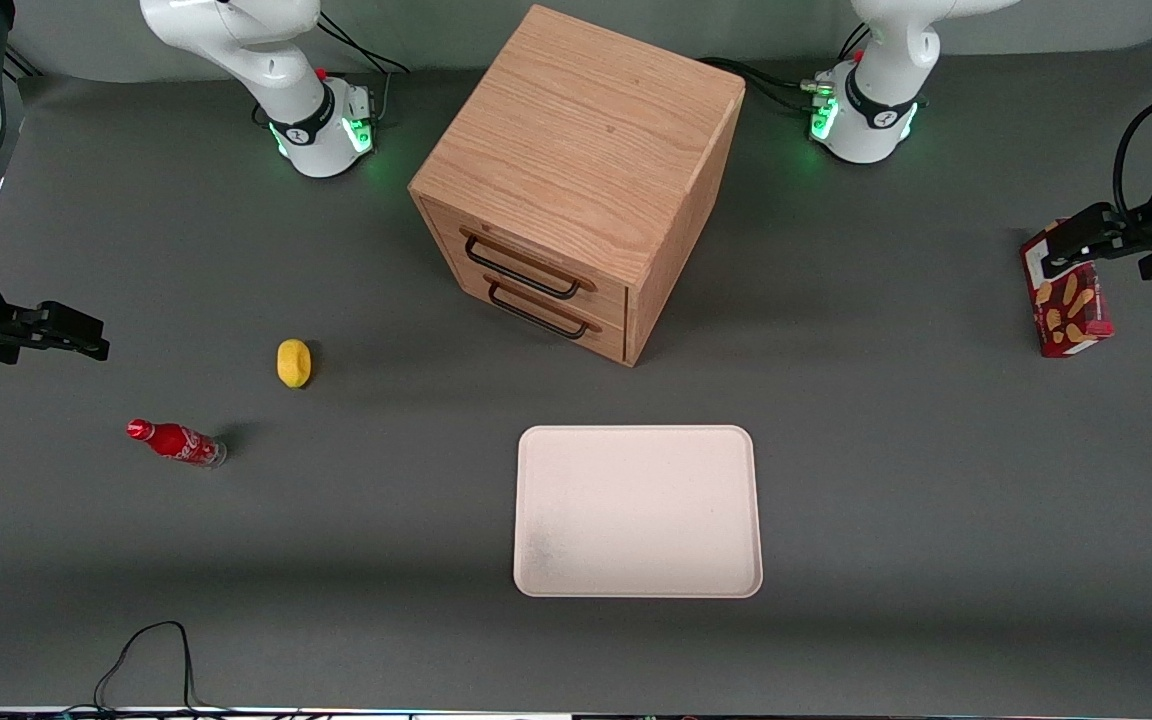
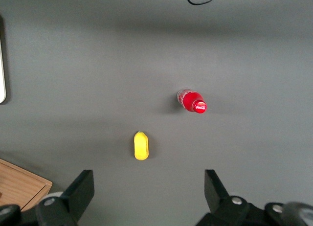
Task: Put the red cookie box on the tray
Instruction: 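Lower the open left gripper around the upright red cookie box and close it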
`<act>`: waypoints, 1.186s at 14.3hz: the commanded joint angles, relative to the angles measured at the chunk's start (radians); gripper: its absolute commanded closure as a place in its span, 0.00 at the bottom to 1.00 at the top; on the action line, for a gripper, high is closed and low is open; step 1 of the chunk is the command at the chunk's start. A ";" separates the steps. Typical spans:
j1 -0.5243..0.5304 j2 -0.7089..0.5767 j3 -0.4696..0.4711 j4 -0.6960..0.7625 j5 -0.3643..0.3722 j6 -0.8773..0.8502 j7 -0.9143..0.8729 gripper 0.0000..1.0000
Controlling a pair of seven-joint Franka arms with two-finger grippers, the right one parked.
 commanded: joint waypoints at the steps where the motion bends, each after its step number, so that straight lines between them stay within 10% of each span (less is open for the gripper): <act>1: -0.019 0.010 0.016 0.031 -0.004 -0.032 0.014 0.00; 11: 0.036 0.005 0.320 -0.247 0.047 0.120 0.343 0.00; 17: 0.115 -0.027 0.408 -0.609 0.091 0.501 0.541 0.00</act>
